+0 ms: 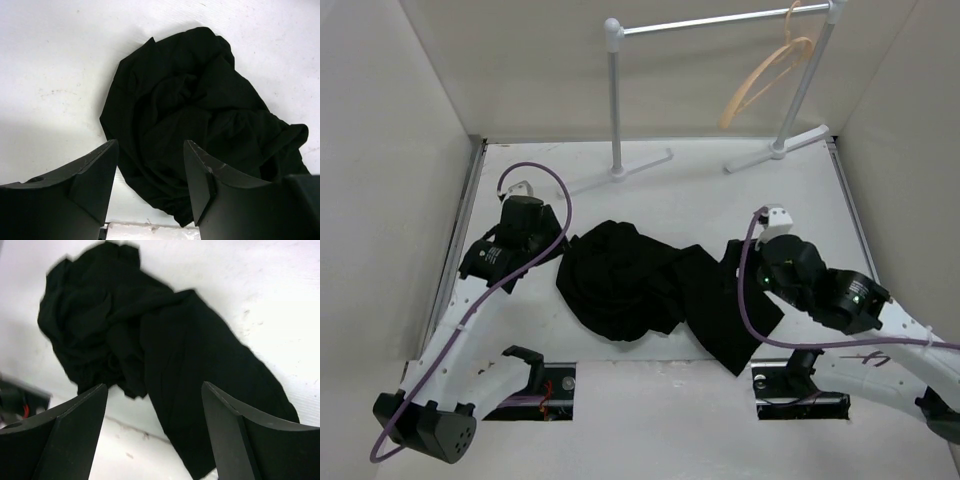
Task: Place the trousers on the hanger
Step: Flatten out the trousers at the center of the board.
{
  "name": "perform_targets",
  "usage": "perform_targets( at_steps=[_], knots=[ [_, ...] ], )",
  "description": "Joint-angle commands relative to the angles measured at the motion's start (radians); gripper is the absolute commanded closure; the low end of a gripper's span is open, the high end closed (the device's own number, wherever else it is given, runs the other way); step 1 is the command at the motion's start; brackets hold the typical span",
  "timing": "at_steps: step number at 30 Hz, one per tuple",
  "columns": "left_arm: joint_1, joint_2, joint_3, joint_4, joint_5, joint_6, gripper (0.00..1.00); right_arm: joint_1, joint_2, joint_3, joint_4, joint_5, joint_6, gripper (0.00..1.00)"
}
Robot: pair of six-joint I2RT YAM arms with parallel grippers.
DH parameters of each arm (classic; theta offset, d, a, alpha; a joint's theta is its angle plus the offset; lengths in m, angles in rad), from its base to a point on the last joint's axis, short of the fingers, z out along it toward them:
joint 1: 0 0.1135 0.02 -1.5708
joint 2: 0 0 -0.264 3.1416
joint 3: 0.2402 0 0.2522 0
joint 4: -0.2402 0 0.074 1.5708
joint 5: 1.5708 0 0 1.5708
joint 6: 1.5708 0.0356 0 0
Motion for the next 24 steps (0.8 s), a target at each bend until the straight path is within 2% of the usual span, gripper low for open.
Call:
perform_targets(
  at_steps=[1, 3, 4, 5, 6, 7, 9, 11, 13, 14, 16, 18, 21, 24],
  knots=[
    [0.025, -0.031, 0.013, -0.010, 0.022, 0.003, 0.47, 0.108, 0.053, 0.079, -0.044, -0.022, -0.068, 0.21],
    [0.042, -0.052, -0.007, -0.010, 0.027, 0.003, 0.47, 0.188, 0.103, 0.116, -0.059, -0.029, -0.084, 0.31],
    [0.054, -0.066, -0.023, -0.010, 0.027, 0.003, 0.47, 0.225, 0.134, 0.136, -0.059, -0.037, -0.092, 0.43],
    [0.069, -0.078, -0.039, -0.010, 0.025, 0.003, 0.48, 0.260, 0.169, 0.156, -0.051, -0.048, -0.097, 0.60],
    [0.088, -0.089, -0.058, -0.011, 0.021, 0.003, 0.51, 0.289, 0.209, 0.176, -0.039, -0.060, -0.097, 0.80],
    [0.115, -0.097, -0.075, -0.021, 0.019, 0.001, 0.57, 0.315, 0.251, 0.193, -0.018, -0.083, -0.097, 0.92],
    [0.189, -0.107, -0.107, -0.030, 0.030, 0.000, 0.74, 0.364, 0.332, 0.208, 0.050, -0.137, -0.103, 0.96],
    [0.247, -0.124, -0.144, -0.033, 0.045, -0.014, 0.85, 0.389, 0.407, 0.204, 0.142, -0.155, -0.118, 0.93],
    [0.281, -0.140, -0.194, -0.027, 0.052, -0.057, 0.87, 0.394, 0.478, 0.205, 0.221, -0.172, -0.126, 0.80],
    [0.290, -0.146, -0.222, -0.019, 0.058, -0.074, 0.85, 0.397, 0.508, 0.208, 0.257, -0.184, -0.135, 0.70],
    [0.304, -0.147, -0.277, 0.010, 0.085, -0.097, 0.76, 0.401, 0.574, 0.230, 0.301, -0.216, -0.173, 0.48],
    [0.321, -0.149, -0.320, 0.030, 0.116, -0.112, 0.65, 0.409, 0.648, 0.267, 0.311, -0.241, -0.210, 0.32],
    [0.347, -0.166, -0.369, 0.041, 0.134, -0.132, 0.55, 0.415, 0.740, 0.271, 0.334, -0.272, -0.244, 0.26],
    [0.355, -0.178, -0.400, 0.048, 0.136, -0.149, 0.52, 0.415, 0.805, 0.252, 0.366, -0.266, -0.281, 0.24]
  ],
)
